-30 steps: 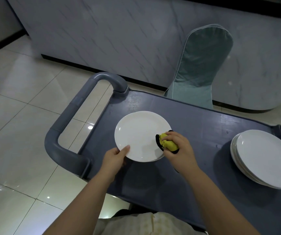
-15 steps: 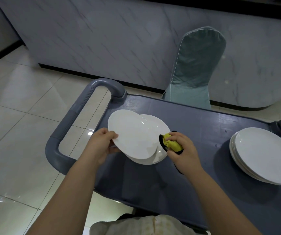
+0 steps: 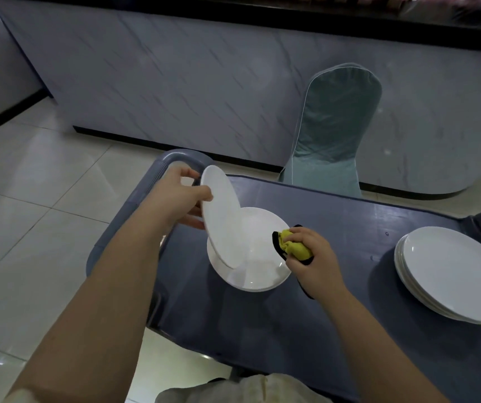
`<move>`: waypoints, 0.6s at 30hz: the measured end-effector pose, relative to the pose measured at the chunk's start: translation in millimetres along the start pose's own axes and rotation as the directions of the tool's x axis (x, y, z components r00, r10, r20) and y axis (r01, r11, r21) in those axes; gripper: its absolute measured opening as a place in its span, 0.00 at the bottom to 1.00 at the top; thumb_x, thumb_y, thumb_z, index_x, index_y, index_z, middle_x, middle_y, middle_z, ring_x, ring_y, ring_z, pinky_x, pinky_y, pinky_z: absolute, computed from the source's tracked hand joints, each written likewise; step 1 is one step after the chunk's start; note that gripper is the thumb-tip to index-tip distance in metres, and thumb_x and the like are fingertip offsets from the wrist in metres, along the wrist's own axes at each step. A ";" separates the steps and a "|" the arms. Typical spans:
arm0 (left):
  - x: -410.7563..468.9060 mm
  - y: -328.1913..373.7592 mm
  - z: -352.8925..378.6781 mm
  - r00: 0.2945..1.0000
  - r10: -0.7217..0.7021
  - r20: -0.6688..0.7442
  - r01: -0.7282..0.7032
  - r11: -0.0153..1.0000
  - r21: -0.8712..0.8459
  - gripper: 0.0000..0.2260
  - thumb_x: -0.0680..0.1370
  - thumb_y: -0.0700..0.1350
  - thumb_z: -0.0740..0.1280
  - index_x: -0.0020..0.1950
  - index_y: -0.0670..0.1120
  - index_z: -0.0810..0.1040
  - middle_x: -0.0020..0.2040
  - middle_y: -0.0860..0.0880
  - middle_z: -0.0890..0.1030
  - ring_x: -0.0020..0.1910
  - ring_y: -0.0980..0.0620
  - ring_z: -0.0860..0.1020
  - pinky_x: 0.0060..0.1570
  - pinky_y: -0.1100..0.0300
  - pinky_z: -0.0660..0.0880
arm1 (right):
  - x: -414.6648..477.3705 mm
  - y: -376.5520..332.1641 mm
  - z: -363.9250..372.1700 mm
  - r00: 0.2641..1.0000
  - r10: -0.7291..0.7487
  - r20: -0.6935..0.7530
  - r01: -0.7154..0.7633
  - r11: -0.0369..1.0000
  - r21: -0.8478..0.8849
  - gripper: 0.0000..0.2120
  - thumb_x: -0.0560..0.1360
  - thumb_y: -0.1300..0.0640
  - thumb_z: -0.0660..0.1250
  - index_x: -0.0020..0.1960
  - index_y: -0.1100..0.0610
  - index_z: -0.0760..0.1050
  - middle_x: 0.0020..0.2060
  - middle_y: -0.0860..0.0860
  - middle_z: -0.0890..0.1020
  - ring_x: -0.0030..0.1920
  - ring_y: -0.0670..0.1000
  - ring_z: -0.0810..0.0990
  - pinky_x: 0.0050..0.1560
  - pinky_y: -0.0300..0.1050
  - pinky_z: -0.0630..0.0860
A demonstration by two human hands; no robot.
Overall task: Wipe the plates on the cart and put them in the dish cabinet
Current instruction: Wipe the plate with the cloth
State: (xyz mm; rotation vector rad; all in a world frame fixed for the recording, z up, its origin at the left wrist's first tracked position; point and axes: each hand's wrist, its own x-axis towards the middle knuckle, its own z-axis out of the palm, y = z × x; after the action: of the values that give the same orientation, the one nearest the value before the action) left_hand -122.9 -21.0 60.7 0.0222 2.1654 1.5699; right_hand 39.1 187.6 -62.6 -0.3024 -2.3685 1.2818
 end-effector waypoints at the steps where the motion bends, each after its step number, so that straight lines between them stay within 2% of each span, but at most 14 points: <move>1: -1.3 -5.4 -7.6 1.000 -0.008 0.000 0.008 0.998 -0.065 0.20 0.75 0.35 0.68 0.64 0.48 0.69 0.49 0.41 0.80 0.35 0.47 0.83 0.29 0.56 0.79 | -0.8 0.7 -1.3 1.000 0.010 -0.010 -0.010 1.000 0.002 0.19 0.63 0.74 0.71 0.48 0.55 0.82 0.51 0.37 0.79 0.54 0.35 0.76 0.55 0.25 0.67; 4: -9.2 -43.6 -28.0 0.995 -0.072 0.076 0.092 0.947 -0.307 0.22 0.77 0.35 0.65 0.71 0.48 0.68 0.59 0.40 0.78 0.47 0.43 0.83 0.34 0.54 0.81 | -1.9 1.2 -9.1 0.997 0.056 -0.061 -0.054 0.998 0.031 0.21 0.65 0.74 0.71 0.49 0.51 0.81 0.52 0.36 0.79 0.56 0.35 0.75 0.56 0.25 0.67; 8: -27.2 -107.9 -9.4 0.952 -0.158 0.261 0.289 0.739 -0.608 0.30 0.72 0.31 0.64 0.71 0.52 0.70 0.66 0.43 0.73 0.59 0.36 0.76 0.41 0.42 0.81 | 0.7 2.8 -21.0 0.980 0.130 -0.152 -0.114 0.988 0.105 0.19 0.69 0.72 0.71 0.49 0.49 0.81 0.55 0.42 0.81 0.58 0.39 0.77 0.58 0.31 0.71; 10: -35.6 -121.6 14.6 0.936 -0.151 0.318 0.330 0.691 -0.643 0.32 0.69 0.30 0.66 0.70 0.51 0.71 0.67 0.42 0.72 0.59 0.35 0.75 0.40 0.42 0.81 | 6.4 -0.1 -21.9 0.982 0.129 -0.135 -0.112 0.986 0.124 0.17 0.69 0.71 0.71 0.50 0.51 0.81 0.56 0.44 0.81 0.58 0.40 0.77 0.59 0.32 0.72; 12: -41.7 -124.3 37.1 0.924 -0.129 0.360 0.344 0.694 -0.633 0.33 0.68 0.29 0.67 0.69 0.51 0.71 0.67 0.42 0.72 0.59 0.35 0.75 0.39 0.42 0.81 | 18.7 -5.6 -15.4 0.996 0.059 -0.070 -0.054 0.995 0.079 0.14 0.69 0.69 0.71 0.51 0.54 0.81 0.55 0.42 0.80 0.58 0.36 0.76 0.59 0.31 0.70; 13: -43.7 -123.3 47.1 0.917 -0.110 0.384 0.345 0.703 -0.622 0.33 0.68 0.28 0.66 0.70 0.51 0.71 0.66 0.42 0.73 0.59 0.35 0.75 0.40 0.42 0.81 | 26.6 -7.9 -9.5 1.000 0.009 -0.026 -0.008 0.999 0.034 0.13 0.68 0.67 0.71 0.51 0.55 0.81 0.54 0.41 0.79 0.57 0.34 0.75 0.60 0.34 0.71; 15: -45.9 -118.5 65.0 0.903 -0.066 0.424 0.337 0.721 -0.606 0.33 0.69 0.27 0.64 0.70 0.53 0.70 0.64 0.42 0.75 0.60 0.36 0.76 0.41 0.42 0.81 | 40.0 -10.5 5.9 0.997 -0.052 0.061 0.059 0.991 -0.123 0.13 0.67 0.61 0.71 0.51 0.56 0.81 0.55 0.44 0.79 0.59 0.43 0.74 0.64 0.47 0.69; 16: -44.7 -115.6 73.0 0.901 -0.045 0.431 0.326 0.727 -0.605 0.34 0.70 0.27 0.64 0.70 0.54 0.70 0.63 0.42 0.76 0.60 0.37 0.76 0.42 0.42 0.81 | 42.0 -13.2 12.8 0.994 -0.046 0.096 0.065 0.976 -0.208 0.13 0.68 0.59 0.72 0.53 0.54 0.80 0.58 0.45 0.78 0.61 0.49 0.72 0.66 0.49 0.65; 18: -38.6 -108.8 84.9 0.907 -0.010 0.421 0.292 0.735 -0.612 0.33 0.72 0.26 0.62 0.69 0.55 0.70 0.61 0.42 0.79 0.59 0.38 0.78 0.43 0.43 0.81 | 32.0 -20.2 21.4 0.979 -0.105 0.173 0.151 0.949 -0.277 0.17 0.70 0.55 0.72 0.58 0.50 0.78 0.66 0.45 0.73 0.62 0.54 0.68 0.68 0.47 0.61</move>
State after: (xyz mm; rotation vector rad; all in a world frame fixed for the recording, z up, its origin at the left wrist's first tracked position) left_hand -29.4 6.5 -44.4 -0.0664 1.1766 1.9520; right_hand 1.0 172.9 -47.6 -0.1340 -2.6636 0.9286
